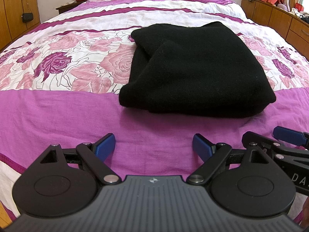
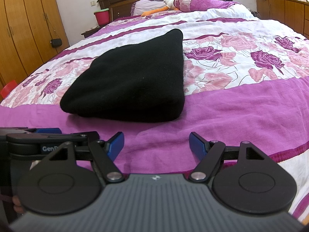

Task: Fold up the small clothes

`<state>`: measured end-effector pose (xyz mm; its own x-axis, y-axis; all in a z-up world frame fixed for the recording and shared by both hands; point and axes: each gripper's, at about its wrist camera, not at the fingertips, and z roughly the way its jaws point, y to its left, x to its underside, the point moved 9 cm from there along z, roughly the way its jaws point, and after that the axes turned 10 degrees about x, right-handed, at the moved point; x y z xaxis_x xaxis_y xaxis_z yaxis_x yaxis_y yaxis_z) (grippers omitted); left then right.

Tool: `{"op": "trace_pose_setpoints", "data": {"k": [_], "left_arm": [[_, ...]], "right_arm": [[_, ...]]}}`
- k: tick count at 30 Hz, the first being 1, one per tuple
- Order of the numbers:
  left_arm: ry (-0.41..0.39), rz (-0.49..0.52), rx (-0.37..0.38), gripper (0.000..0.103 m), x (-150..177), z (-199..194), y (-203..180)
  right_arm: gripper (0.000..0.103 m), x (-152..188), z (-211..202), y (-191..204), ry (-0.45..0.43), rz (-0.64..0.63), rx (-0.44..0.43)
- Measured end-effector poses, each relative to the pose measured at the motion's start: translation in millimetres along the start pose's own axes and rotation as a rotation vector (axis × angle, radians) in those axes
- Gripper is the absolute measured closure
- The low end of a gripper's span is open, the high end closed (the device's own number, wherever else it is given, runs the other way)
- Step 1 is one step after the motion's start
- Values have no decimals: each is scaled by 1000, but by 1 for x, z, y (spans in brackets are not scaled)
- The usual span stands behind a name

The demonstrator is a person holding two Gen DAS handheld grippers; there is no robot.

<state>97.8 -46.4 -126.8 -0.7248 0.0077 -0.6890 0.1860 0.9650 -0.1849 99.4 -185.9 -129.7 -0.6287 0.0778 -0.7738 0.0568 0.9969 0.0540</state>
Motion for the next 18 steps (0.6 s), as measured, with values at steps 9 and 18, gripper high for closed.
{"op": "trace_pose_setpoints", "data": {"k": [9, 18], "left_arm": [[1, -2, 1, 13, 0, -1, 0], [9, -4, 10, 13, 0, -2, 1]], "right_arm": [[27, 0, 0, -1, -1, 0, 0], [27, -1, -1, 2, -2, -1, 0]]}}
